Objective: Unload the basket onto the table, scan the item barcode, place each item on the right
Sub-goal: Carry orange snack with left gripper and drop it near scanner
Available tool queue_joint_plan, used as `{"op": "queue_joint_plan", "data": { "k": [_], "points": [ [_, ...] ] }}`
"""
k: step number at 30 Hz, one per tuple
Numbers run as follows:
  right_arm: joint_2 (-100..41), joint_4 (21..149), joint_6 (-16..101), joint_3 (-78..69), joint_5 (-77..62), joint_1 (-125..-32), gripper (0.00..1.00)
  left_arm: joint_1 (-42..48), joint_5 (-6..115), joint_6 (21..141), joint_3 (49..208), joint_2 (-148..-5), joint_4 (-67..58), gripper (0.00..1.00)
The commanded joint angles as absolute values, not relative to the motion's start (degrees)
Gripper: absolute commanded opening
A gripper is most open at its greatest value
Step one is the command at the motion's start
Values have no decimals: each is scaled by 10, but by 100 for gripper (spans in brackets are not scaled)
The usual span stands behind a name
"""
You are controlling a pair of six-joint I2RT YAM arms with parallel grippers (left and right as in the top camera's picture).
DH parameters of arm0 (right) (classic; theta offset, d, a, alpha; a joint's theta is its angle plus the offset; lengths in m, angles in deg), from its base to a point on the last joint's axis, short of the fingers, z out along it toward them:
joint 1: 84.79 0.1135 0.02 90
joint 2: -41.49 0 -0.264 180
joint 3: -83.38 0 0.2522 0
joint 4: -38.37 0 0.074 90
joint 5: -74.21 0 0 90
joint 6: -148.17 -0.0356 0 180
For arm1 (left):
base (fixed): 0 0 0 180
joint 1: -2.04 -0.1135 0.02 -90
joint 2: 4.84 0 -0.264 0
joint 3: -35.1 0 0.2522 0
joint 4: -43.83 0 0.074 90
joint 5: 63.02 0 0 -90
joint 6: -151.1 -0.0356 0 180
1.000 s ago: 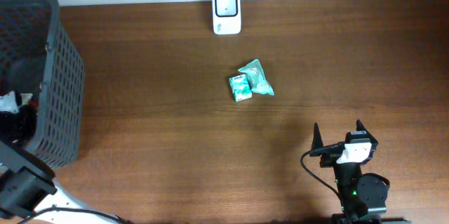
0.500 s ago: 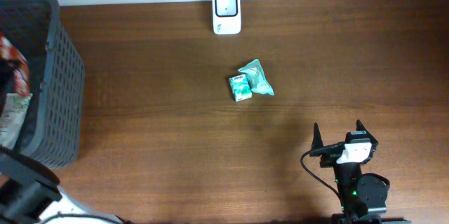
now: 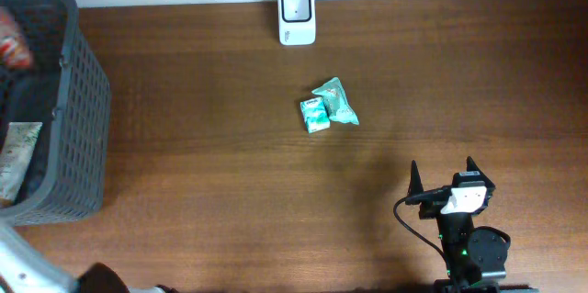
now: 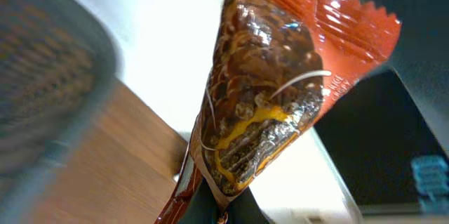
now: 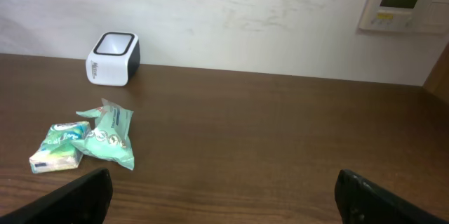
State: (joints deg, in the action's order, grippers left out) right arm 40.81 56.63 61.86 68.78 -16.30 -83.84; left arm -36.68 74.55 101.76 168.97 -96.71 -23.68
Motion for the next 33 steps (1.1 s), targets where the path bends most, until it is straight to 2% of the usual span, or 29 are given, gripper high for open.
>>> {"op": "queue_joint_plan", "data": {
  "k": [1, 3, 9, 12, 17, 21, 24, 33],
  "points": [
    [411, 568, 622, 693, -164, -837, 99, -269, 732, 1044, 1698, -935, -238, 0],
    [411, 568, 622, 693, -164, -837, 99, -210, 688, 1044, 1698, -935, -255, 0],
    [411, 568, 622, 693, -164, -837, 99, 25, 329, 1044, 1697, -966, -399, 0],
    [411, 568, 622, 693, -164, -837, 99, 115, 247, 1044, 1697, -1012, -427, 0],
    [411, 568, 622, 693, -164, -837, 99, 213, 241, 1046, 1697, -1105, -437, 0],
    [411, 568, 622, 693, -164, -837, 99, 269, 241, 1125, 1697, -1206, -437, 0],
    [411, 568, 622, 693, -164, -837, 99, 294, 241, 1159, 1697, -1264, -425, 0],
    [411, 568, 622, 693, -164, -837, 99, 334, 241, 1159, 1697, -1399, -378, 0]
  ]
}}
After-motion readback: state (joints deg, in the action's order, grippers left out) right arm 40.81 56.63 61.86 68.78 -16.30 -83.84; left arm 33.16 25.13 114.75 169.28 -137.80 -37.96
